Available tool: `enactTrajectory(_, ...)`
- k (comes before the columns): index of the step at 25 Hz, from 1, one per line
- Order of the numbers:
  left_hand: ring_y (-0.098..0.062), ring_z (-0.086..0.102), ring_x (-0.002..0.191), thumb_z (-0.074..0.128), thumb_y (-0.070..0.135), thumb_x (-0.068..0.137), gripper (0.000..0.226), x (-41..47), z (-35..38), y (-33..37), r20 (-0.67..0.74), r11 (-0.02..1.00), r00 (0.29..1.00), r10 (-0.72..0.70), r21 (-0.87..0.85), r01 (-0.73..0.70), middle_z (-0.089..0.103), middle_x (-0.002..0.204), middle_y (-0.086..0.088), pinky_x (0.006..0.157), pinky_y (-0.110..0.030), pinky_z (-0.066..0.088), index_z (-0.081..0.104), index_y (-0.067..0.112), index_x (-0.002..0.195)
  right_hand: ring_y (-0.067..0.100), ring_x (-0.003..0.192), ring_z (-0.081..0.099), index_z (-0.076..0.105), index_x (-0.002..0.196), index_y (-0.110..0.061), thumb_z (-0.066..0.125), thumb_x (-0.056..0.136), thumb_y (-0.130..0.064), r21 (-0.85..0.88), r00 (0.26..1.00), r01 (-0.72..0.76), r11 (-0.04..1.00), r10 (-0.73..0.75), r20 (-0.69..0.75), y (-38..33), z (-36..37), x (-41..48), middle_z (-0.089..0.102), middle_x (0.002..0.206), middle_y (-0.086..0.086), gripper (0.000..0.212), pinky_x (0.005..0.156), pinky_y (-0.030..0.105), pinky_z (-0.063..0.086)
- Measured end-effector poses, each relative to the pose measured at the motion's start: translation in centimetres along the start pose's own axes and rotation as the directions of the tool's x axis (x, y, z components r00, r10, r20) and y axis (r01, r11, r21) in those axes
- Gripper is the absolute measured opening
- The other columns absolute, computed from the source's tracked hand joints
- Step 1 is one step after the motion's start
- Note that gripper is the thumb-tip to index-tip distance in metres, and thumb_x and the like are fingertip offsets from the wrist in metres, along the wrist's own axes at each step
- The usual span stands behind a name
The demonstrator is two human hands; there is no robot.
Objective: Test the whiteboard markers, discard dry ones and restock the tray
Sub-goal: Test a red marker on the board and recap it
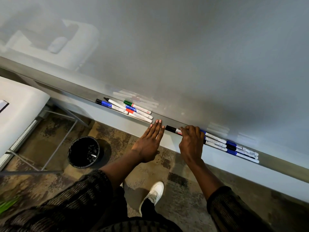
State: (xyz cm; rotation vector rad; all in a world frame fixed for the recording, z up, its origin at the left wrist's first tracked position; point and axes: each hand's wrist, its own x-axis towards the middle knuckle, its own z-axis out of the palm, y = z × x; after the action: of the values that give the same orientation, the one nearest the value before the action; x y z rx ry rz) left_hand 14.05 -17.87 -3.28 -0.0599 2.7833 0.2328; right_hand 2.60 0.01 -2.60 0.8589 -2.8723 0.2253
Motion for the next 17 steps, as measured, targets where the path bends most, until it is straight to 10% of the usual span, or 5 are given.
enactTrajectory(11, -0.042, -0.031, 0.159, 0.059, 0.053, 0.103, 0.117, -5.2, -1.5, -16.1, -0.158, 0.944, 0.931, -0.330, -0.070, 0.323, -0.034, 0.169, -0.028, 0.134, -0.054, -0.005, -0.024, -0.002, 0.163, 0.029, 0.094, 0.065, 0.075, 0.114, -0.009, 0.076, 0.090, -0.008, 0.227, 0.993, 0.115, 0.967, -0.107, -0.047, -10.9, 0.6, 2.3, 0.068, 0.103, 0.010, 0.024, 0.075, 0.038, 0.055)
enactTrajectory(17, -0.042, -0.035, 0.157, 0.053, 0.065, 0.102, 0.123, -4.6, -1.4, -21.0, -0.132, 0.985, 0.976, -0.172, -0.019, 0.171, -0.041, 0.166, -0.028, 0.132, -0.053, -0.013, -0.033, -0.003, 0.159, 0.030, 0.095, 0.064, 0.071, 0.115, -0.010, 0.078, 0.089, -0.018, 0.122, 0.987, 0.160, 0.980, -0.155, -0.046, -15.8, 2.1, 5.6, 0.069, 0.106, 0.013, 0.028, 0.077, 0.041, 0.053)
